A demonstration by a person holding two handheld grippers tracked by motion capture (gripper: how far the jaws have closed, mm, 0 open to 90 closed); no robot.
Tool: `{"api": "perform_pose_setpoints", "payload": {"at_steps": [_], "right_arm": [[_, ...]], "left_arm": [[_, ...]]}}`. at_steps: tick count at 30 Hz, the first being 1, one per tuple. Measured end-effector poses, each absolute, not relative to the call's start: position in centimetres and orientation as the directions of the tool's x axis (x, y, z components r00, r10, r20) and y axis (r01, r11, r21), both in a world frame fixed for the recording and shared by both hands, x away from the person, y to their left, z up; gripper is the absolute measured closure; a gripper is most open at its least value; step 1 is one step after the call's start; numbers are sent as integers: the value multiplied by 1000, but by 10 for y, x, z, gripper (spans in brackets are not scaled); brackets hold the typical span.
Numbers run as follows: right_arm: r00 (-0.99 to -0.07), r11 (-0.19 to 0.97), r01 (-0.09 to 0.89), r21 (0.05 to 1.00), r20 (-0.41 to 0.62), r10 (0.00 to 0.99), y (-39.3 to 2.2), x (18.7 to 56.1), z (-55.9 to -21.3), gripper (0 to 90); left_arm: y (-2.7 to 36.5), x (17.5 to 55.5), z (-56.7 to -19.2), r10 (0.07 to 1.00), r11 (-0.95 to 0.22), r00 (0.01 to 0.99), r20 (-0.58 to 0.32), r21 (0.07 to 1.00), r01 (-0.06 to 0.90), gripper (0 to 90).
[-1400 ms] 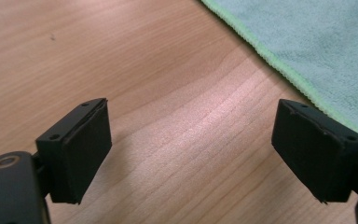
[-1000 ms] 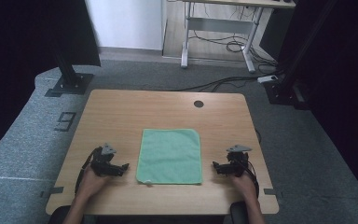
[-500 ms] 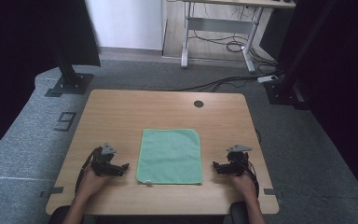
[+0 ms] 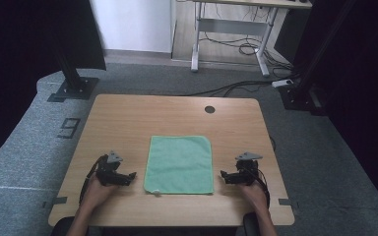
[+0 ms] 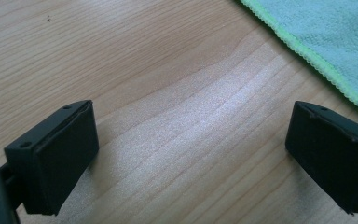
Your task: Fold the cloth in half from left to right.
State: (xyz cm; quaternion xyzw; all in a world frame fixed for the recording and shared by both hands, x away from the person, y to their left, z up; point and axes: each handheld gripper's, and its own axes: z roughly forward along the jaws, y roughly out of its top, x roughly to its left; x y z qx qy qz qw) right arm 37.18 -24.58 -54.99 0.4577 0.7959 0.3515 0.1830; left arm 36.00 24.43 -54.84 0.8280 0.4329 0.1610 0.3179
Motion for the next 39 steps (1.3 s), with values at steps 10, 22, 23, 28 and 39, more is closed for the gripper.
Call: {"api": "perform_pose_setpoints", "payload": {"at_steps": [10, 22, 23, 28, 39], "right_arm": [[-585, 360, 571, 738, 58, 809, -210, 363, -544, 0], [-644, 478, 552, 683, -15, 765, -184, 358, -549, 1], [-640, 479, 560, 676, -14, 768, -187, 359, -550, 3], [-621, 471, 572, 671, -21, 783, -194, 361, -549, 7], [-577, 448, 593, 669, -34, 816, -213, 365, -548, 26]], "left_arm": [[244, 360, -549, 823, -421, 569, -8, 663, 619, 6], [244, 361, -549, 822, -423, 570, -8, 662, 619, 0], [244, 362, -549, 822, -423, 569, -7, 662, 619, 0], [243, 362, -549, 822, -423, 569, -7, 662, 619, 0], [243, 362, -549, 822, -423, 569, -7, 662, 619, 0]]}}
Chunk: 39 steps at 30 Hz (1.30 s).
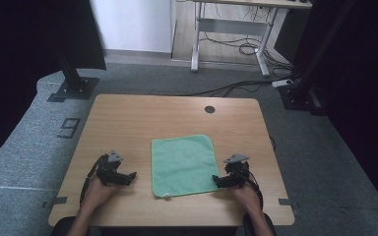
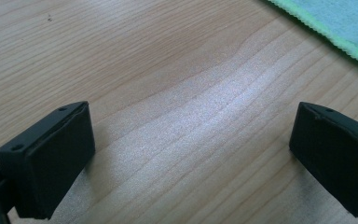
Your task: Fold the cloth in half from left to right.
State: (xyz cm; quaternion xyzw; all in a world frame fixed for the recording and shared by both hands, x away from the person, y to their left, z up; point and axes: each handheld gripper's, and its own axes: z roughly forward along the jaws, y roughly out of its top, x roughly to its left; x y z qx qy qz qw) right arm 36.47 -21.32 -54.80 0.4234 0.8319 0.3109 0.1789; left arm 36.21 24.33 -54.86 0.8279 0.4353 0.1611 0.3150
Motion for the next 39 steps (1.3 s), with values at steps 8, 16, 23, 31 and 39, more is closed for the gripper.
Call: {"api": "perform_pose_setpoints", "payload": {"at_steps": [8, 16, 23, 31, 39], "right_arm": [[-524, 413, 614, 672, -44, 851, -235, 369, -548, 31], [-461, 358, 639, 681, -33, 887, -255, 374, -549, 30], [-453, 326, 650, 686, 5, 892, -258, 375, -552, 16], [-459, 313, 625, 715, 13, 888, -261, 374, -557, 0], [-462, 314, 622, 718, 13, 887, -261, 374, -557, 0]], "left_arm": [[243, 362, -549, 822, -423, 569, -8, 662, 619, 0], [243, 363, -549, 821, -424, 571, -8, 662, 618, 0], [240, 366, -546, 811, -438, 585, -7, 655, 616, 30], [231, 374, -540, 807, -440, 591, -5, 662, 607, 117], [216, 393, -531, 796, -442, 605, -2, 682, 583, 114]]}}
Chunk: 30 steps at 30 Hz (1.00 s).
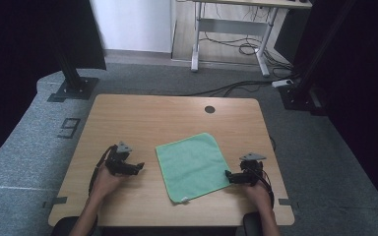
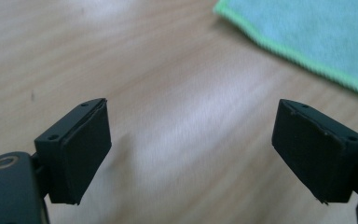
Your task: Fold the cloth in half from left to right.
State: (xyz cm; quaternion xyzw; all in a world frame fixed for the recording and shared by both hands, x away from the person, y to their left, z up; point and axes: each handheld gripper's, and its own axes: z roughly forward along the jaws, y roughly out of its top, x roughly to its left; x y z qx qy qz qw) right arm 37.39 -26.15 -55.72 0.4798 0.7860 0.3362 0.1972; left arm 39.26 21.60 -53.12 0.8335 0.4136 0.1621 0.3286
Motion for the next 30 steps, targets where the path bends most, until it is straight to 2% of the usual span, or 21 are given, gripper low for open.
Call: {"api": "perform_pose_setpoints", "payload": {"at_steps": [16, 30], "right_arm": [[-461, 313, 622, 718, 13, 887, -261, 374, -557, 0], [-461, 312, 622, 718, 14, 887, -261, 374, -557, 0]], "left_arm": [[174, 445, -514, 784, -447, 620, 19, 710, 544, 130], [158, 469, -545, 835, -424, 548, 39, 681, 597, 135]]}}
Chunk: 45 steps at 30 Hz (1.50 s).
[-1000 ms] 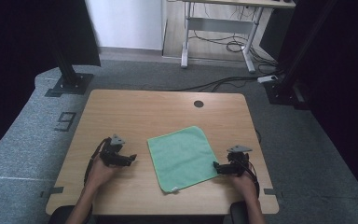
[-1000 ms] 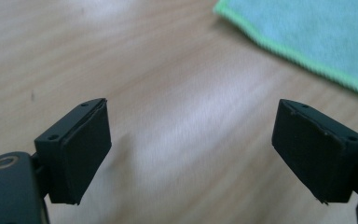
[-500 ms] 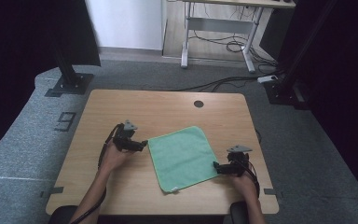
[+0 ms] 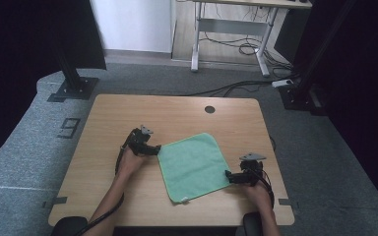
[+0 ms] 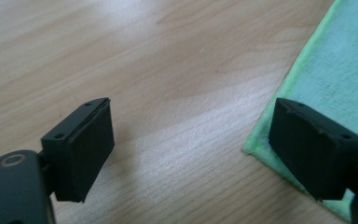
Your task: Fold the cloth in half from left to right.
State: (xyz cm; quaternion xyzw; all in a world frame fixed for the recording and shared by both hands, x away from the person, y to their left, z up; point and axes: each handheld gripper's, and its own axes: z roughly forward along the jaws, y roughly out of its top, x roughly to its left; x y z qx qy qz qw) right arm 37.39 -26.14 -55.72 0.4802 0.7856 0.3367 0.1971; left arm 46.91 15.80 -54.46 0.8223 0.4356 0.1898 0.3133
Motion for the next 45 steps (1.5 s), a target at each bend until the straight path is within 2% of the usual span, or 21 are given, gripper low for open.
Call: {"api": "perform_pose_setpoints", "payload": {"at_steps": [3, 13, 14, 19, 25, 28, 45], "right_arm": [[-462, 313, 621, 718, 13, 887, -261, 374, -557, 0], [-467, 316, 621, 718, 15, 884, -262, 374, -557, 3], [-470, 318, 629, 710, 22, 882, -262, 374, -555, 31], [-489, 342, 607, 717, -2, 872, -258, 370, -543, 57], [-549, 340, 571, 747, 40, 835, -247, 359, -527, 75], [-615, 374, 552, 745, 61, 786, -228, 353, -522, 92], [-782, 494, 486, 721, 106, 614, -149, 332, -520, 218]], "left_arm": [[163, 471, -548, 841, -385, 541, -12, 690, 613, 132], [163, 470, -548, 843, -382, 539, -13, 690, 615, 130], [163, 470, -548, 843, -382, 538, -13, 690, 615, 130], [163, 470, -548, 843, -381, 538, -13, 690, 615, 130], [163, 470, -548, 843, -381, 538, -14, 690, 615, 130], [163, 470, -548, 843, -380, 537, -14, 690, 616, 130], [163, 470, -548, 845, -380, 535, -13, 690, 616, 124]]}}
